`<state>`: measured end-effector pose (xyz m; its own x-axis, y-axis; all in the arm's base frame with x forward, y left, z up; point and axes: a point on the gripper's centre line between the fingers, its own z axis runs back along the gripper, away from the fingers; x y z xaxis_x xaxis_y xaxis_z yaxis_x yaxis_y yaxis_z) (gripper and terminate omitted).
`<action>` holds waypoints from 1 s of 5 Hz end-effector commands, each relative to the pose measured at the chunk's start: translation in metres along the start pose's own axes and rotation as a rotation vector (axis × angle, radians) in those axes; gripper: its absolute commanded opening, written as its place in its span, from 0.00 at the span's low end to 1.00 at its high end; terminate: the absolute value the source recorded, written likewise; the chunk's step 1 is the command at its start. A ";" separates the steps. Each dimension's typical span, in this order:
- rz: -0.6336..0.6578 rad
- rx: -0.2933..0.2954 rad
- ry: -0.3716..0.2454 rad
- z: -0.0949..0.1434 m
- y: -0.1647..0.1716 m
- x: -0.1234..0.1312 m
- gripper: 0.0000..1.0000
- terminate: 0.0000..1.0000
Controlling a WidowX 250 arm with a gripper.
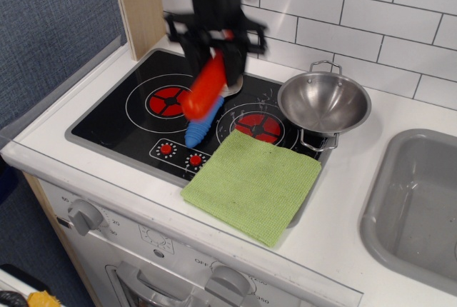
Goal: Put the hotdog to the left of the spoon.
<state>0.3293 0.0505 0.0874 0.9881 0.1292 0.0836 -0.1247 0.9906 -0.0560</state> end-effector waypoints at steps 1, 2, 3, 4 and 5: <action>-0.085 0.083 -0.015 -0.001 0.057 0.071 0.00 0.00; -0.119 0.128 -0.015 -0.008 0.067 0.089 0.00 0.00; -0.121 0.164 -0.006 -0.018 0.076 0.088 0.00 0.00; -0.116 0.194 -0.017 -0.023 0.081 0.080 0.00 0.00; -0.076 0.201 -0.031 -0.029 0.087 0.076 0.00 0.00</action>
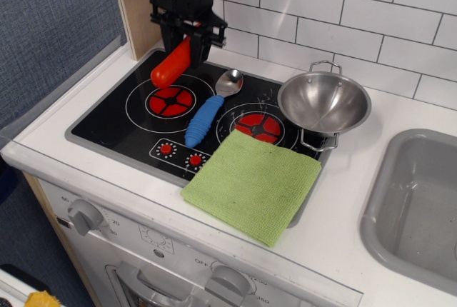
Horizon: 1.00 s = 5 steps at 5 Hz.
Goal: Put the hotdog to the left of the spoon.
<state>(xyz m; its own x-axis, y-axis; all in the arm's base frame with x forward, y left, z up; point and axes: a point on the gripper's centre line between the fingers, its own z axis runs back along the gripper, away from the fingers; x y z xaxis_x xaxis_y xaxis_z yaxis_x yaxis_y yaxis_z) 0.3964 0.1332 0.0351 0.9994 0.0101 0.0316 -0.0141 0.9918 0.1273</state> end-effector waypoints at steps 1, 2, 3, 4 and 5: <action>0.086 -0.003 -0.050 0.011 0.017 -0.005 0.00 0.00; 0.079 -0.017 -0.039 0.007 0.015 -0.004 0.00 0.00; 0.082 -0.032 -0.042 0.007 0.015 -0.003 1.00 0.00; 0.073 -0.028 -0.077 0.021 0.014 -0.002 1.00 0.00; 0.067 -0.012 -0.139 0.055 0.012 -0.005 1.00 0.00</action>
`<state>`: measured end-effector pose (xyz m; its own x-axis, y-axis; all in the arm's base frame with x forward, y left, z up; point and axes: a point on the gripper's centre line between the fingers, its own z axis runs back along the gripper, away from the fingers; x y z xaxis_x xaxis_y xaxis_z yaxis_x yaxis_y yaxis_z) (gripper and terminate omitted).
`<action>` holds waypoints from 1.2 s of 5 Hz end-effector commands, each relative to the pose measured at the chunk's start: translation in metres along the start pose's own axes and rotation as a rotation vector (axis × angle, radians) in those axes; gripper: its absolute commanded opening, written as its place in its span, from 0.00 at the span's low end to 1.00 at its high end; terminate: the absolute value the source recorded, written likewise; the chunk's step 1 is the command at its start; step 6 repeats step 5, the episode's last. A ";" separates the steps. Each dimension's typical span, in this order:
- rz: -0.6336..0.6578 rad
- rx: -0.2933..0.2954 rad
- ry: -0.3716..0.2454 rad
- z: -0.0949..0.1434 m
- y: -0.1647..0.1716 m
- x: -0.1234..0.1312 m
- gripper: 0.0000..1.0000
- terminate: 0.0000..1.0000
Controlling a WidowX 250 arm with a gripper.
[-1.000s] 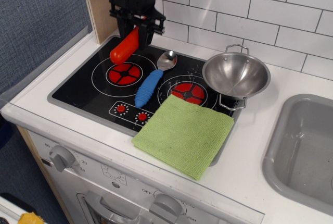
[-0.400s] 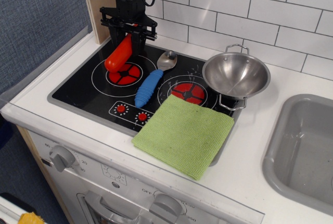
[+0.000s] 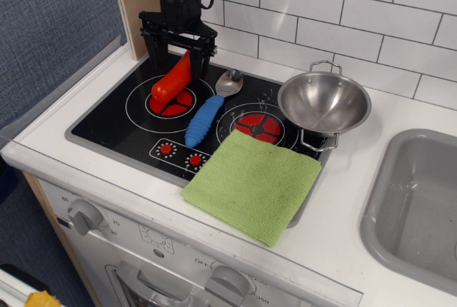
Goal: Put the hotdog to the left of the spoon.
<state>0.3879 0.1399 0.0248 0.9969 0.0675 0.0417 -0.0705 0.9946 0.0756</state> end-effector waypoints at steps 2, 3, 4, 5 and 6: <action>0.009 0.008 -0.131 0.089 -0.010 -0.003 1.00 0.00; 0.009 0.008 -0.131 0.089 -0.010 -0.003 1.00 0.00; 0.009 0.008 -0.131 0.089 -0.010 -0.003 1.00 0.00; 0.009 0.008 -0.131 0.089 -0.010 -0.003 1.00 1.00; 0.009 0.008 -0.131 0.089 -0.010 -0.003 1.00 1.00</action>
